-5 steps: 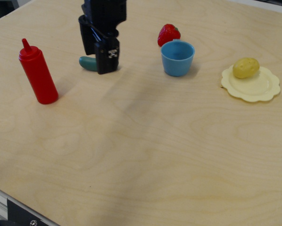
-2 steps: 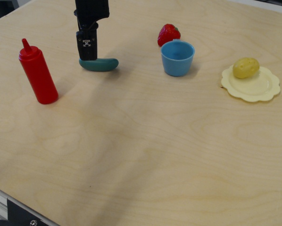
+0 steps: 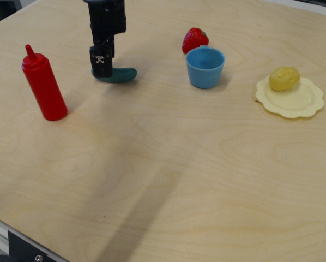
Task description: Put cucumber in cup
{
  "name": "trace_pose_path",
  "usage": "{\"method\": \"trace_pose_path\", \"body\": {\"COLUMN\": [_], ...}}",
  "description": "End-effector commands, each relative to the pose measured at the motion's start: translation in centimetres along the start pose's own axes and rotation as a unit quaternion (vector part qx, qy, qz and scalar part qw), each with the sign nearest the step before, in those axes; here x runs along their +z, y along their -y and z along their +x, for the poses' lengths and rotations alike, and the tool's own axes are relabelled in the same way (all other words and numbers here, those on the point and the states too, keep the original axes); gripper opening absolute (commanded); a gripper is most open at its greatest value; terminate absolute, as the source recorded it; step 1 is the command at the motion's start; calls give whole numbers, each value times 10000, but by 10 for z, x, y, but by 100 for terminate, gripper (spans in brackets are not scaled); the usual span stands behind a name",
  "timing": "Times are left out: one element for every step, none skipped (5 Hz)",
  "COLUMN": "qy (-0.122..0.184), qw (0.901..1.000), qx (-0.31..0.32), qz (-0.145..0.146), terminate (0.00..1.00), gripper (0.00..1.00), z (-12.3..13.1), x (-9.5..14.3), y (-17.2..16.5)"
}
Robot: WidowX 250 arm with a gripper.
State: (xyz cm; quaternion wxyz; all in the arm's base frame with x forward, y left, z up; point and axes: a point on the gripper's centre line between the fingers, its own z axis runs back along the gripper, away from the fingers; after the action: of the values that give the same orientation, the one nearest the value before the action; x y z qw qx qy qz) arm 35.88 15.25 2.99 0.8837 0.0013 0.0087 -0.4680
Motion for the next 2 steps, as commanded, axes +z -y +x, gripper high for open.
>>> {"method": "trace_pose_path", "body": {"qy": [75,212], "qw": [9998,9997], "qx": [-102,-14], "qz": [121,98], "terminate": [0,0], "gripper": [100,0], "z": [19,18], "x": [7,5], "y": [-16,-15]}}
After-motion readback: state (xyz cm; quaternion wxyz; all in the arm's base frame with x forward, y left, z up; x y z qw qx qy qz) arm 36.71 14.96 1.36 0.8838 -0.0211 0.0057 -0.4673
